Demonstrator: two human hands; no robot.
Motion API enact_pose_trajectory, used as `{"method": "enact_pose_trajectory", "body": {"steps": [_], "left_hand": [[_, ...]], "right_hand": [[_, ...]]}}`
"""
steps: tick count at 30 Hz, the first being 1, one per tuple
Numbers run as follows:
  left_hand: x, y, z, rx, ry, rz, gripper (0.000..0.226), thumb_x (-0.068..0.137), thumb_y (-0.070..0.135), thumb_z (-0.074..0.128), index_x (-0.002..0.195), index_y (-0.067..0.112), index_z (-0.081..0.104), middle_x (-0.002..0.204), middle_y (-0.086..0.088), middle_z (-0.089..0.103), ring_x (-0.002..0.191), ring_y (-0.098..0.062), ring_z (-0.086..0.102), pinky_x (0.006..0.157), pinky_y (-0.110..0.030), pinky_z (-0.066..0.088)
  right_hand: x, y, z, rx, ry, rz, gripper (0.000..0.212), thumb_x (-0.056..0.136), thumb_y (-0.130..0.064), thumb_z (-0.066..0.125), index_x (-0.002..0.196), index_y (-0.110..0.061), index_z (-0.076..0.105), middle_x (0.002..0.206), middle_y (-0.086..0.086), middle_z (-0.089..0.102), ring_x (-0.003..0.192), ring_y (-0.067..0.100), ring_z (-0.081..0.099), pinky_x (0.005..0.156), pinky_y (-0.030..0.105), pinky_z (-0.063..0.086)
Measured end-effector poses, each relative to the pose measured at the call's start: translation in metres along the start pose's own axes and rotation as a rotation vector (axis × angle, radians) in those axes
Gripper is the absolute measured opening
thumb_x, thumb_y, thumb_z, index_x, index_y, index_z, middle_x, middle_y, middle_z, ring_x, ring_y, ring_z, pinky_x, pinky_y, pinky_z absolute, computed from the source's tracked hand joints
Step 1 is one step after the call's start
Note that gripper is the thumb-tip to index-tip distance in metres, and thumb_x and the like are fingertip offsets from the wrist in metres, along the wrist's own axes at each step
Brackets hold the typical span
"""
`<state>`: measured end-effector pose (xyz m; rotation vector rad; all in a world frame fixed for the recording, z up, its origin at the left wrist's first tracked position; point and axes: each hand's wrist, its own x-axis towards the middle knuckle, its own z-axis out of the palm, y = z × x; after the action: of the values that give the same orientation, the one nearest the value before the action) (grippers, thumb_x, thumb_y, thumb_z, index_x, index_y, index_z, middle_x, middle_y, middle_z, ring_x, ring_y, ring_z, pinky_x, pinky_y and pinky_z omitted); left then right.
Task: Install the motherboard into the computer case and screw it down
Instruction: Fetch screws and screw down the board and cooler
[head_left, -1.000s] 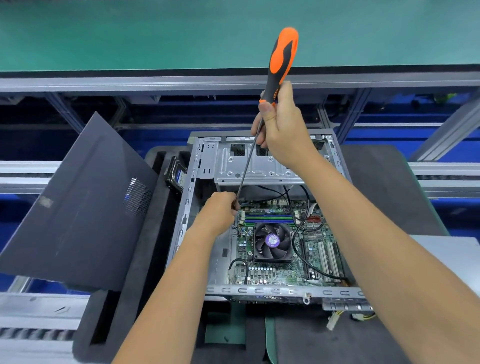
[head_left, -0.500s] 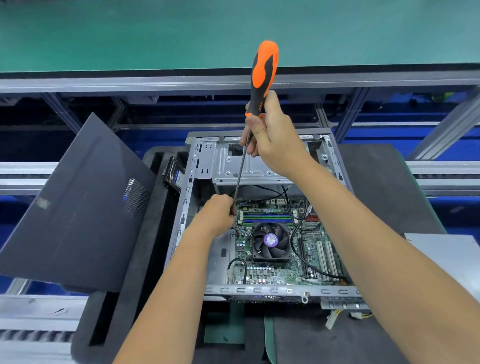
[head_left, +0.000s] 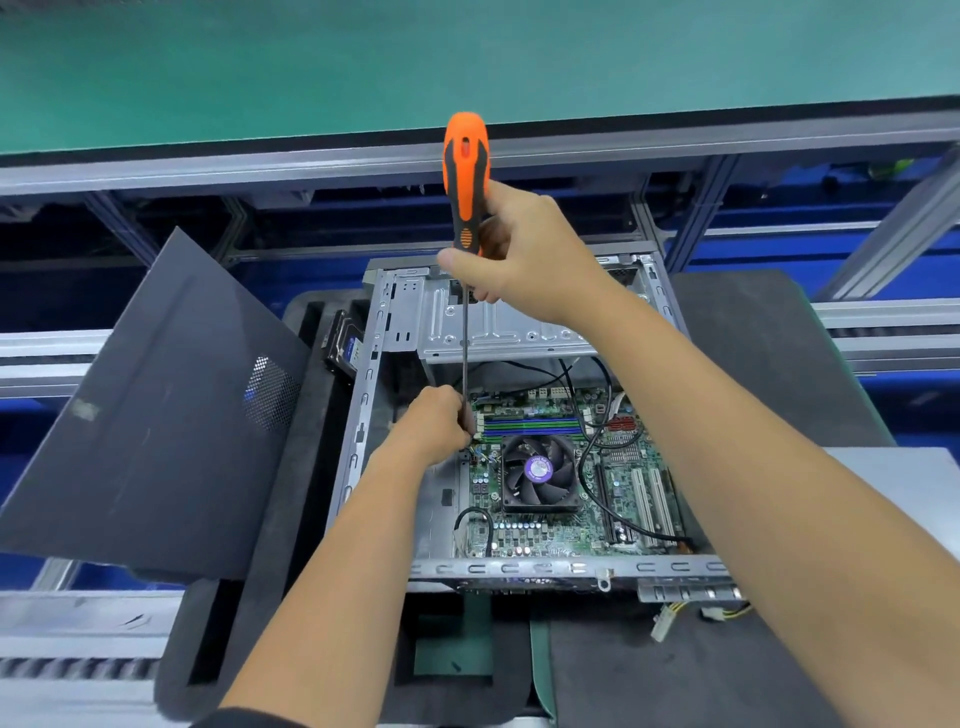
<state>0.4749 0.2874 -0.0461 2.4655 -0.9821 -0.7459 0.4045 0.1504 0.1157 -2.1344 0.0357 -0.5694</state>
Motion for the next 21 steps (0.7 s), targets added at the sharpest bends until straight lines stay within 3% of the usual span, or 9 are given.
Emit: {"method": "enact_pose_trajectory", "body": {"steps": [5,11,16,19,21], "left_hand": [[0.001,0.001,0.004,-0.083,0.016,-0.060,0.025,0.071,-0.007,0.066,0.060,0.015,0.063,0.081,-0.004,0.069,0.074,-0.016,0.064,0.077,-0.030,0.055],[0.002,-0.001,0.012,-0.116,0.063,-0.150,0.006,0.072,-0.001,0.072,0.075,0.003,0.071,0.083,-0.006,0.069,0.073,-0.015,0.063,0.066,-0.023,0.050],[0.003,-0.003,0.016,-0.155,0.078,-0.203,0.006,0.072,-0.002,0.074,0.076,-0.004,0.070,0.081,-0.011,0.068,0.069,-0.016,0.060,0.065,-0.024,0.051],[0.006,-0.003,0.017,-0.173,0.064,-0.213,0.016,0.072,-0.003,0.073,0.064,0.009,0.065,0.072,-0.004,0.064,0.064,-0.011,0.056,0.060,-0.019,0.046],[0.006,-0.002,0.019,-0.212,0.064,-0.206,0.025,0.071,-0.005,0.072,0.065,0.015,0.060,0.068,-0.001,0.061,0.065,-0.014,0.056,0.064,-0.023,0.050]], "right_hand": [[0.002,-0.002,0.011,-0.048,-0.045,0.025,0.025,0.084,-0.026,0.066,0.095,-0.008,0.054,0.074,0.012,0.060,0.064,0.029,0.058,0.064,0.045,0.053],[-0.001,-0.003,0.021,-0.061,-0.072,-0.001,0.019,0.085,-0.023,0.066,0.091,-0.010,0.053,0.068,0.007,0.059,0.062,0.027,0.057,0.064,0.041,0.051],[-0.003,-0.001,0.021,-0.078,-0.077,0.011,0.019,0.085,-0.024,0.066,0.090,-0.013,0.052,0.063,-0.005,0.053,0.063,0.024,0.057,0.066,0.041,0.052],[-0.004,0.001,0.021,-0.071,-0.074,0.019,0.019,0.085,-0.024,0.066,0.088,-0.013,0.051,0.063,-0.006,0.052,0.063,0.025,0.057,0.066,0.042,0.053],[-0.005,0.002,0.020,-0.069,-0.076,0.026,0.020,0.085,-0.025,0.066,0.090,-0.011,0.052,0.065,-0.004,0.053,0.063,0.025,0.057,0.066,0.043,0.053]]}}
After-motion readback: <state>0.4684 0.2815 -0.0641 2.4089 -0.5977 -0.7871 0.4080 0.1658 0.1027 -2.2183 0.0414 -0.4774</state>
